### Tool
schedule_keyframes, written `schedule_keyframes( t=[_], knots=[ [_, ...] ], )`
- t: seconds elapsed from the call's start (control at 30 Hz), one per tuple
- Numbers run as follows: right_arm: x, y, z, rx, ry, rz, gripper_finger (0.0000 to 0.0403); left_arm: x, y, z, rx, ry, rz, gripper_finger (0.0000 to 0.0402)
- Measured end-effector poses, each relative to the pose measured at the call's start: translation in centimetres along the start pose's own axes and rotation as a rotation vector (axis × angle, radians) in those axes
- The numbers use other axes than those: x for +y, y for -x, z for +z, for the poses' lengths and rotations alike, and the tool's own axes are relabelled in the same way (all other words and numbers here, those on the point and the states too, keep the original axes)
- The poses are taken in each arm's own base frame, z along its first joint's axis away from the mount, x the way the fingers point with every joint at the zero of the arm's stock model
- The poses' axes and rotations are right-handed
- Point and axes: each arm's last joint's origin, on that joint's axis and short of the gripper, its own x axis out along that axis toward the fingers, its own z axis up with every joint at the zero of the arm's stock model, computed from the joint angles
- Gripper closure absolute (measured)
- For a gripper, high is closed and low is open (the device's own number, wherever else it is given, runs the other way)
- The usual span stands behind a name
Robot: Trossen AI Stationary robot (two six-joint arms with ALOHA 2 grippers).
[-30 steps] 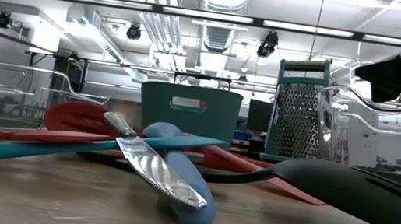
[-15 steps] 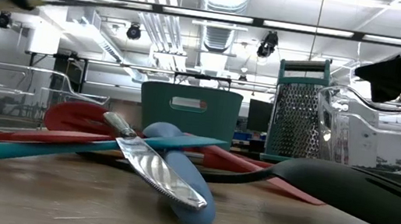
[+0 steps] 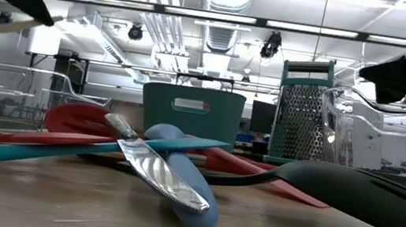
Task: Pick & Place Kitchen Items
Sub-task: Put the yellow table knife into the top transparent bin
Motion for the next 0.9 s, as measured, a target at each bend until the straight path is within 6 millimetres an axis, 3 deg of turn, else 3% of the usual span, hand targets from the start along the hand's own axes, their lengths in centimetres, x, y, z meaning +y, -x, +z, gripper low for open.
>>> schedule_keyframes(
  t=[0.5, 0.9],
  knots=[
    [0.0, 0.0, 0.0, 0.0, 0.0, 0.0, 0.0394, 1.1, -5.2, -1.7, 0.075, 0.148, 0.273, 0.0332],
    [0.0, 0.0, 0.0, 0.0, 0.0, 0.0, 0.0394, 0.4, -8.1, -1.2, 0.207, 0.12, 0.248, 0.033]
  ],
)
